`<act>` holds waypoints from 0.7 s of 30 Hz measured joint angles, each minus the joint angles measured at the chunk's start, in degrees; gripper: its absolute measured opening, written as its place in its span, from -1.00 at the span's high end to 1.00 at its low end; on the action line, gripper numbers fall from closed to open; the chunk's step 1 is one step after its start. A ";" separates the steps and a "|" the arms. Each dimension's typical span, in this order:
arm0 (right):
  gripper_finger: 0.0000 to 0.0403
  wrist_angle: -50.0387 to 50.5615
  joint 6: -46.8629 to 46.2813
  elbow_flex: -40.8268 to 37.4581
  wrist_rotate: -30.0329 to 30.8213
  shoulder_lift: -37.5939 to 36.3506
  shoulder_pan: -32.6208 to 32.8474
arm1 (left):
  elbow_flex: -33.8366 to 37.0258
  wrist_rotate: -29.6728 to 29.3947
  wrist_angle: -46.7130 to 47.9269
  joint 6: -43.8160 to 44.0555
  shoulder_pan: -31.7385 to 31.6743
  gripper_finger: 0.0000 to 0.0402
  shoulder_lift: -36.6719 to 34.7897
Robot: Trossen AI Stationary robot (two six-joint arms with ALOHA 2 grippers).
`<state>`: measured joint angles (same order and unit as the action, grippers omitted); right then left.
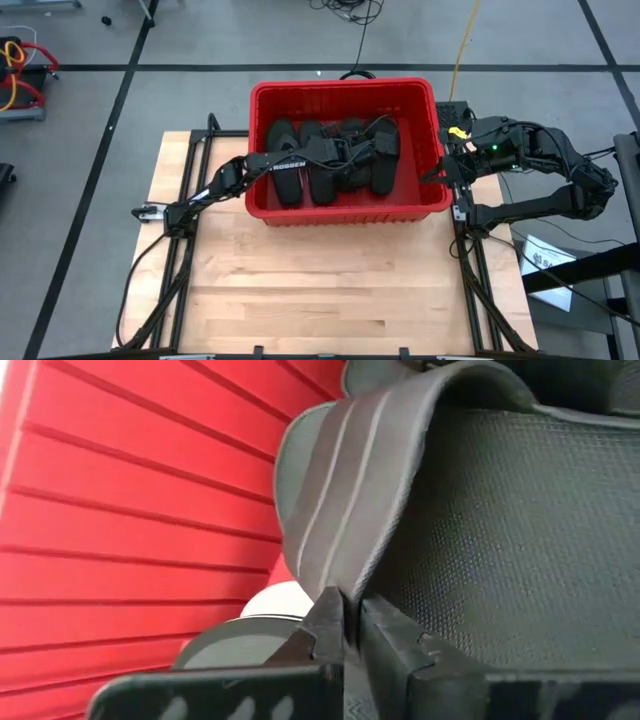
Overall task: Pick and place slides into bin
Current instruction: Put the black slide into the red bin, then return to Home Position
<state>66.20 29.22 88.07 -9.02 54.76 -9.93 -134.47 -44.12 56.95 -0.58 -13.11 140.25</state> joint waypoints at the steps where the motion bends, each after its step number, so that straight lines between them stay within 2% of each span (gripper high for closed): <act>1: 1.00 0.00 -0.01 0.00 -0.01 0.00 0.00 | 0.00 0.54 0.04 0.38 0.01 0.90 0.00; 11: 1.00 0.00 -0.01 0.00 -0.02 0.00 0.01 | 0.02 2.63 3.50 2.80 0.68 0.48 -0.50; 21: 1.00 -0.02 -0.01 0.00 -0.03 0.00 0.02 | 0.06 7.08 5.85 5.08 3.05 0.42 -5.02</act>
<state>66.19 29.21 88.07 -9.05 54.76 -9.91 -134.41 -37.04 62.79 4.50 -10.06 135.22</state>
